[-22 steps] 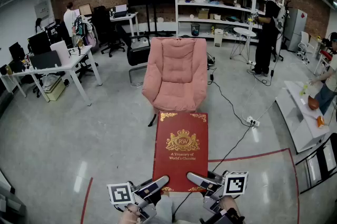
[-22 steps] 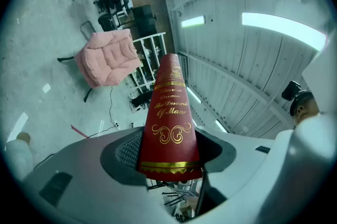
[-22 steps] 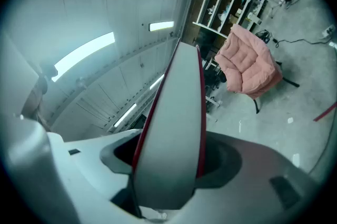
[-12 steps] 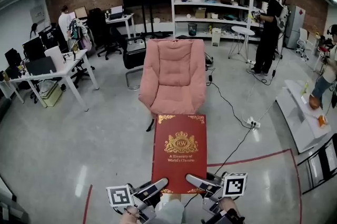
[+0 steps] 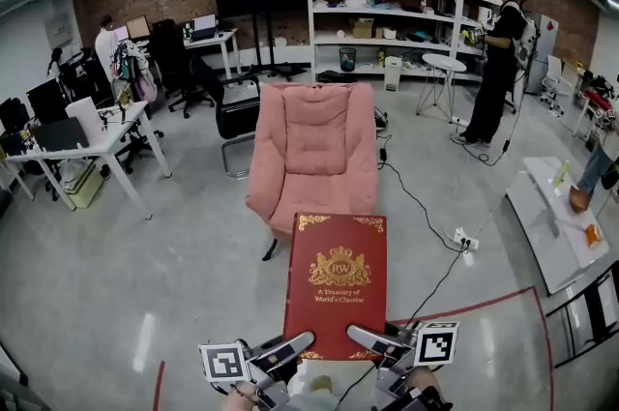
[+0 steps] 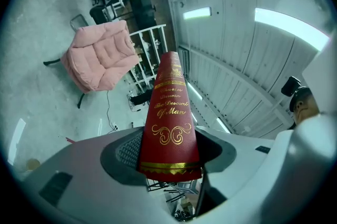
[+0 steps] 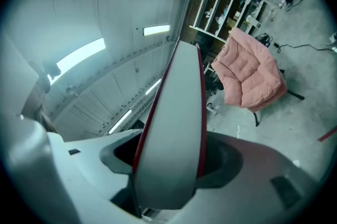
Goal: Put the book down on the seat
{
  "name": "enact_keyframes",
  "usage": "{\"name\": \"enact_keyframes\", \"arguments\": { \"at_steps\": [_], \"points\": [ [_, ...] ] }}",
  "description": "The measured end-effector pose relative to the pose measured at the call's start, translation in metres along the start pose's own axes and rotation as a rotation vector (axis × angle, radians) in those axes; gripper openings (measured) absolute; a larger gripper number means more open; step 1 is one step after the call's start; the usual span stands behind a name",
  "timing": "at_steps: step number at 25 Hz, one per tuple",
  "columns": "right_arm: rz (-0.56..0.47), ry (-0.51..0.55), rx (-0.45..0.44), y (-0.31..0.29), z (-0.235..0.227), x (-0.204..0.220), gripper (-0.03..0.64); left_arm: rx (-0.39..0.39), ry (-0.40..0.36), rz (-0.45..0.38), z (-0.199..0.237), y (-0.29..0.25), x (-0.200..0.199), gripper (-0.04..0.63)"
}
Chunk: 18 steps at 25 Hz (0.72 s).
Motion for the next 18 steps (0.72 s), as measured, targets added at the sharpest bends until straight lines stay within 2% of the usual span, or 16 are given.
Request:
{"name": "enact_keyframes", "arguments": {
  "at_steps": [9,18],
  "points": [
    [-0.013,-0.016,0.031,-0.041,-0.023,-0.030,0.298,-0.001,0.035,0.015,0.017,-0.027,-0.049,0.245],
    [-0.014,-0.015,0.045,-0.066,-0.032,-0.041,0.298,0.008,0.046,0.016,0.028,-0.035,-0.075,0.245]
  ]
}}
Point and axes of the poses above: the fingertips, and each gripper's own axes: y backward along the fingers, z to its left, x out of its underside, the point moved 4 cm from there along y, backward along the fingers, and after that the axes turned 8 degrees about -z, right-handed, at the moved point
